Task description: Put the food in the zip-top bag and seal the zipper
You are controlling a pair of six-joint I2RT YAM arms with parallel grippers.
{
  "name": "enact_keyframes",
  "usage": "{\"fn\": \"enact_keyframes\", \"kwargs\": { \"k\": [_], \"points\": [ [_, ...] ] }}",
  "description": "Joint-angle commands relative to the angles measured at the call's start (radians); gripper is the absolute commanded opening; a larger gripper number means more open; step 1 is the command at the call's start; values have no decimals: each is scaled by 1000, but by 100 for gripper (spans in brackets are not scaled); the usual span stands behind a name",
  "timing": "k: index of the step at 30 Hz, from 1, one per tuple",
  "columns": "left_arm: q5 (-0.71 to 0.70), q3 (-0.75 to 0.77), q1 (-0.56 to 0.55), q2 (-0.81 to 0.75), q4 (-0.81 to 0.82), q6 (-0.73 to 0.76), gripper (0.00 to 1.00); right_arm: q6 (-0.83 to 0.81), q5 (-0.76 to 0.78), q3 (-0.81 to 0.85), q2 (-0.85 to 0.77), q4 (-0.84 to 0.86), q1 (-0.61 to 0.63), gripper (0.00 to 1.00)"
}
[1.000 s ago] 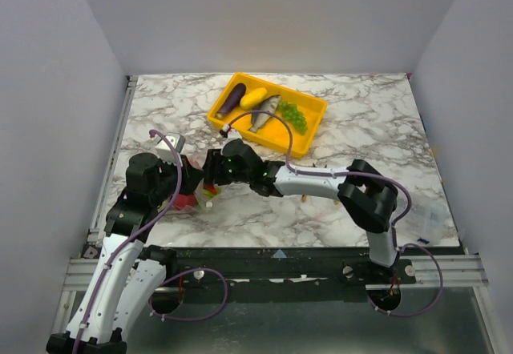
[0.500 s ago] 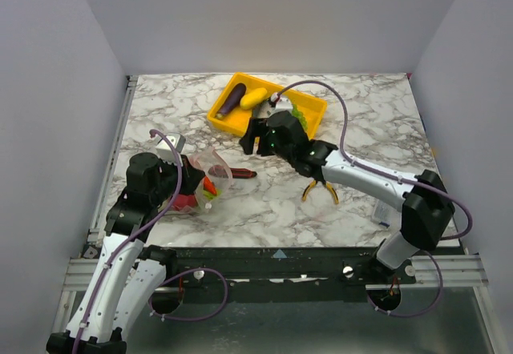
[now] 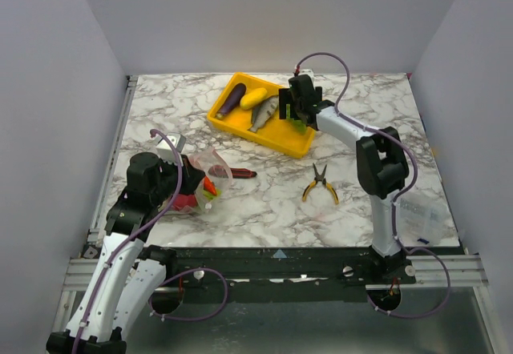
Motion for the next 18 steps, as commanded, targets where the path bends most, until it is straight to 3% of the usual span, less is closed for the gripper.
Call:
{"fn": "enact_keyframes", "kwargs": {
  "k": [1, 6, 10, 13, 18],
  "points": [
    [10, 4, -3, -2, 28, -3, 0, -93, -16, 167, 123, -71, -9, 100],
    [10, 5, -3, -1, 28, -1, 0, -101, -35, 277, 259, -110, -11, 97],
    [8, 4, -3, 2, 27, -1, 0, -102, -27, 294, 309, -109, -11, 80],
    [13, 6, -3, 6, 29, -1, 0, -100, -25, 278, 317, -99, -11, 75],
    [12, 5, -3, 9, 27, -1, 0, -117, 23, 247, 299, -95, -11, 39]
  ]
}}
